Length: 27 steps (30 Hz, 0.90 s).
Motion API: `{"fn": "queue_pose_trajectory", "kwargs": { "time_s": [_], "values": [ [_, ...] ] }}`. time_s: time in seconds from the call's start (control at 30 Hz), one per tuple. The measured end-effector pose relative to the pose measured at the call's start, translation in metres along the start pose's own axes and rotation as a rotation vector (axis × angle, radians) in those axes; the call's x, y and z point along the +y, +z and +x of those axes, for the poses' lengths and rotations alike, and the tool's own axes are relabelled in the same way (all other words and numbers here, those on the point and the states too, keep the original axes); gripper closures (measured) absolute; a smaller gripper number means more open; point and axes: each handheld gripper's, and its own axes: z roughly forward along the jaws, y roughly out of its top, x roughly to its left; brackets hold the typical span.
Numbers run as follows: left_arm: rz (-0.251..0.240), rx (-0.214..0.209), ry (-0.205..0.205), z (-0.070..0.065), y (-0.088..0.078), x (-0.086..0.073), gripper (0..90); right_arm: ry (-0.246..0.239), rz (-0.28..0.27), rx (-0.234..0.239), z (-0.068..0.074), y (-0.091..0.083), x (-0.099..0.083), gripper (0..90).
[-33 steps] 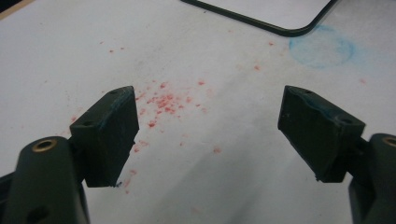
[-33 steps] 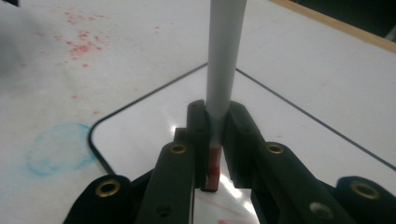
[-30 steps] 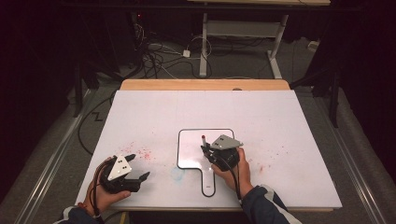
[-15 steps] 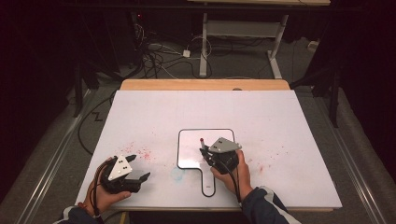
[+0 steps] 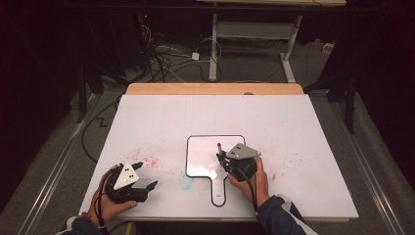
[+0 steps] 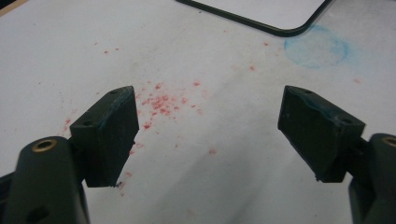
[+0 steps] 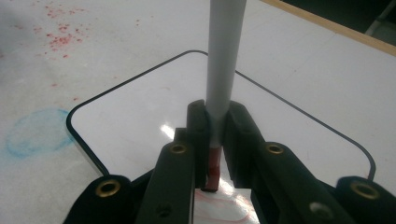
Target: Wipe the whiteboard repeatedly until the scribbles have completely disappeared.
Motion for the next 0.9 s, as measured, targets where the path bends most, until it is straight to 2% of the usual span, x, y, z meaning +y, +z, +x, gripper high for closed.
{"fn": "queue_pose_trajectory", "kwargs": {
  "time_s": [0.17,0.27,0.37,0.4,0.43,0.57,0.63,0.8,0.9],
  "values": [
    [0.003,-0.003,0.005,-0.001,0.001,0.001,19.5,-0.008,-0.022,0.067,0.016,0.002,0.001,82.1],
    [0.004,-0.003,0.003,-0.001,0.001,0.0,19.5,-0.011,-0.022,0.082,0.018,0.002,0.001,82.1],
    [0.0,-0.001,0.002,0.0,-0.001,0.0,19.5,-0.012,-0.01,0.037,0.008,-0.003,-0.002,82.1],
    [-0.001,-0.002,0.002,0.0,-0.001,-0.001,19.5,0.017,-0.005,0.008,-0.003,-0.007,-0.006,82.1],
    [-0.001,-0.003,0.002,0.0,-0.001,-0.001,19.5,0.029,-0.004,-0.002,-0.008,-0.01,-0.007,82.1],
    [0.002,-0.003,0.004,-0.001,0.0,0.0,19.5,0.046,0.0,-0.025,-0.014,-0.014,-0.01,82.1],
    [0.003,-0.003,0.01,-0.001,0.0,0.001,19.5,0.044,-0.003,-0.028,-0.012,-0.013,-0.01,82.1],
    [0.01,-0.006,0.011,-0.002,0.003,0.001,19.5,0.043,-0.027,0.052,0.006,-0.006,-0.006,82.1],
    [0.009,-0.006,0.015,-0.002,0.002,0.001,19.5,0.016,-0.026,0.074,0.013,-0.005,-0.004,82.1]
  ]
}}
